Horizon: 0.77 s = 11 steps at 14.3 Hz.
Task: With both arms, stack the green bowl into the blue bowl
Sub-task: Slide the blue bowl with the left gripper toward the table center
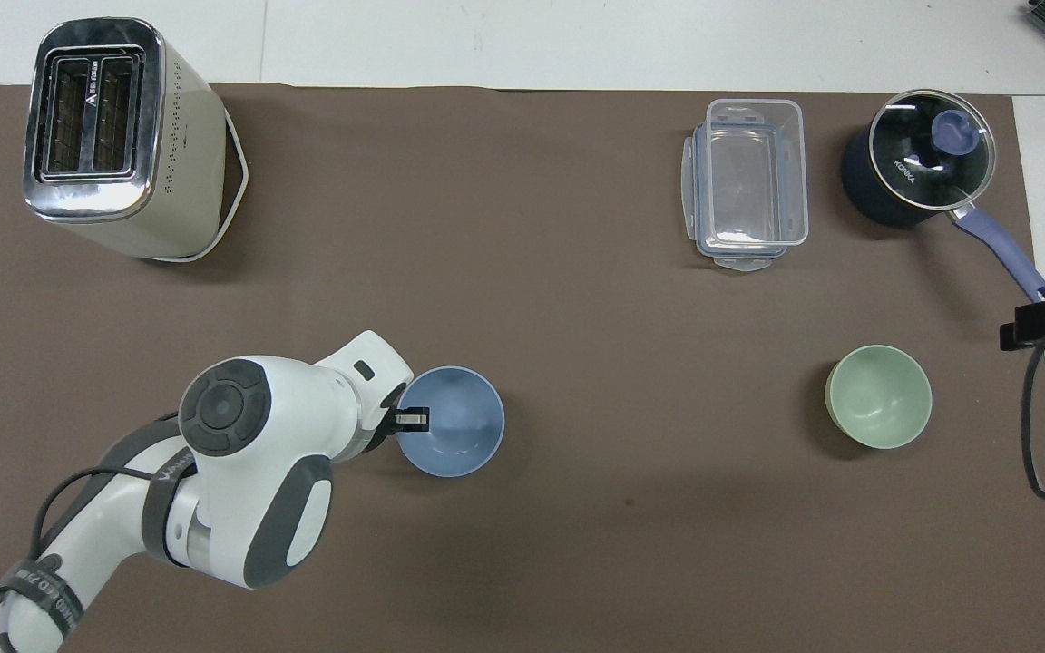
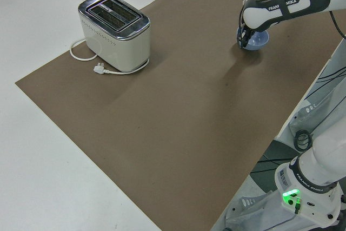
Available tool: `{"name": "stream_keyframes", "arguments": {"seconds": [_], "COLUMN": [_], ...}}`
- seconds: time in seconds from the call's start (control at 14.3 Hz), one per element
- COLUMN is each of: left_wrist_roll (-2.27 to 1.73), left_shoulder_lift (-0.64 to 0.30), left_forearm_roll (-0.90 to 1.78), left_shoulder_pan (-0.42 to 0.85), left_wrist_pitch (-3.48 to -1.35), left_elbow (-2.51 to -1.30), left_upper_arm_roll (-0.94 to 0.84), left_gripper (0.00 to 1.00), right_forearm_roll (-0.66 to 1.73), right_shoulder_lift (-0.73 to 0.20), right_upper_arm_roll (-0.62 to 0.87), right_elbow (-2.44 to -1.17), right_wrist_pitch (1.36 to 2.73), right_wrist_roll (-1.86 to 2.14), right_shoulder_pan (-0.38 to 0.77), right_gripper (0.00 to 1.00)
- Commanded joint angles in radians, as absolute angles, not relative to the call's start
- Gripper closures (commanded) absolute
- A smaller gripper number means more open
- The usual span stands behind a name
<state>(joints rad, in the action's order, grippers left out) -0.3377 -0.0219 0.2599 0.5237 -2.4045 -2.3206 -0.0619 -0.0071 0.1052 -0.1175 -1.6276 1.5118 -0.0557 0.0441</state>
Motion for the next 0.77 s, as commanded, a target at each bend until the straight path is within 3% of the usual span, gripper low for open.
{"name": "stream_keyframes", "arguments": {"seconds": [0.0,0.14,0.28,0.35,0.49,0.7], "left_wrist_roll": [-0.38,-0.383,-0.388,-0.385,-0.374,-0.373], "left_shoulder_lift": [-0.025,-0.026,-0.028,-0.029,-0.025,-0.008], "left_forearm_roll": [0.249,0.249,0.249,0.249,0.242,0.158], "left_shoulder_pan": [0.563,0.561,0.557,0.552,0.545,0.506], "left_wrist_pitch": [-2.425,-2.418,-2.399,-2.379,-2.343,-2.297], "left_elbow": [-2.335,-2.33,-2.319,-2.31,-2.296,-2.247], "left_upper_arm_roll": [-0.044,-0.044,-0.044,-0.044,-0.041,-0.041], "left_gripper": [1.0,0.67,0.18,0.04,0.0,0.0], "right_forearm_roll": [0.005,0.005,0.005,0.005,0.005,0.005], "right_shoulder_lift": [0.124,0.126,0.124,0.123,0.117,0.11], "right_upper_arm_roll": [-0.118,-0.118,-0.118,-0.12,-0.12,-0.12], "right_elbow": [-1.651,-1.651,-1.651,-1.652,-1.654,-1.724], "right_wrist_pitch": [1.525,1.523,1.526,1.526,1.537,1.665], "right_wrist_roll": [-0.034,-0.034,-0.035,-0.032,-0.022,0.067], "right_shoulder_pan": [0.026,0.026,0.026,0.026,0.02,0.012], "right_gripper": [0.0,0.0,0.0,0.0,0.0,0.0]}}
